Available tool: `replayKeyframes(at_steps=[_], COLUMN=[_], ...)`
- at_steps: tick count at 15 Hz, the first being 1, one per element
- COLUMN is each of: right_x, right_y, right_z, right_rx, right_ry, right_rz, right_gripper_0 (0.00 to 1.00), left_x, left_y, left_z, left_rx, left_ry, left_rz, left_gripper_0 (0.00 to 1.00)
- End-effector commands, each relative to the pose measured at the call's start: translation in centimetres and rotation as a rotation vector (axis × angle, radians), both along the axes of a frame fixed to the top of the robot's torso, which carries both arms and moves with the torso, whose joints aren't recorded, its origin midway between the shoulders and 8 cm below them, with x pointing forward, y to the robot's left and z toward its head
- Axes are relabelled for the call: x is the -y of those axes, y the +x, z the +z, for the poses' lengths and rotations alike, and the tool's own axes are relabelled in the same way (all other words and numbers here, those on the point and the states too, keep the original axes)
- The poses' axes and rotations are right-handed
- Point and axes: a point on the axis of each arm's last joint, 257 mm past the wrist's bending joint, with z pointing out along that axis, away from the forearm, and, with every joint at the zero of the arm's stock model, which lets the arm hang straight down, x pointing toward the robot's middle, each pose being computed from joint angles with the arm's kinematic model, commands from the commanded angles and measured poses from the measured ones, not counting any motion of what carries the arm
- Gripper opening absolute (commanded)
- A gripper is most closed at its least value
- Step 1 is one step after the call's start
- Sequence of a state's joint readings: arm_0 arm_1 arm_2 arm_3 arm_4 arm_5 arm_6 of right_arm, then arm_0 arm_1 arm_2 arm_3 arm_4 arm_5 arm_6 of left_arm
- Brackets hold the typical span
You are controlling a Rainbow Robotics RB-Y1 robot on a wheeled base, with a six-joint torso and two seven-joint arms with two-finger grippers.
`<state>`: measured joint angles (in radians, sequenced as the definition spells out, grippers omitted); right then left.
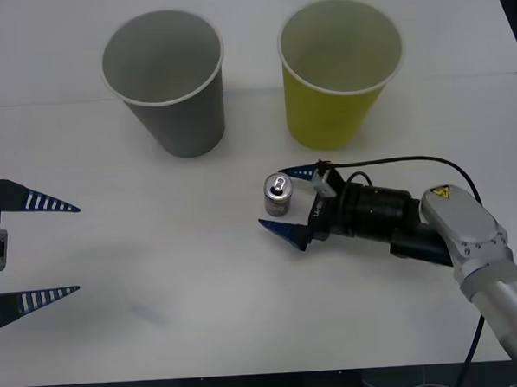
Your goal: Put the can into the green bin and the plastic bottle into the gray bin
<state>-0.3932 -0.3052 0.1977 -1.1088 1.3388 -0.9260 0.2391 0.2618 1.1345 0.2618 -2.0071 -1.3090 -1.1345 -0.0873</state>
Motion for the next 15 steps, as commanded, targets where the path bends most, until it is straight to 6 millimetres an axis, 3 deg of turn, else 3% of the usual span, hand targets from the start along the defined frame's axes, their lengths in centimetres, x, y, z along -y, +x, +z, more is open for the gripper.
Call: replayKeyframes(at_steps=[1, 2, 3, 4, 5, 15], right_x=[-0.05, -0.02, -0.05, -0.10, -0.12, -0.77], right_y=[0.17, 0.12, 0.17, 0.13, 0.17, -0.14], right_z=[0.06, -0.04, 0.06, 0.03, 0.10, 0.39], right_rx=[0.009, 0.009, 0.017, 0.016, 0.020, 0.019], right_ry=[-0.002, -0.005, -0.007, -0.007, -0.009, -0.009], right_rz=[-0.005, -0.005, -0.003, -0.002, 0.000, 0.024], right_gripper_0=[1.00, 1.00, 0.44, 0.04, 0.00, 0.00], left_x=[0.00, 0.00, 0.00, 0.00, 0.00, 0.00], left_y=[0.00, 0.00, 0.00, 0.00, 0.00, 0.00], left_z=[0.00, 0.00, 0.00, 0.00, 0.00, 0.00], left_rx=[0.000, 0.000, 0.000, 0.000, 0.000, 0.000], left_ry=[0.000, 0.000, 0.000, 0.000, 0.000, 0.000], left_rz=[0.000, 0.000, 0.000, 0.000, 0.000, 0.000], left_gripper_0=[1.00, 1.00, 1.00, 1.00, 1.00, 1.00])
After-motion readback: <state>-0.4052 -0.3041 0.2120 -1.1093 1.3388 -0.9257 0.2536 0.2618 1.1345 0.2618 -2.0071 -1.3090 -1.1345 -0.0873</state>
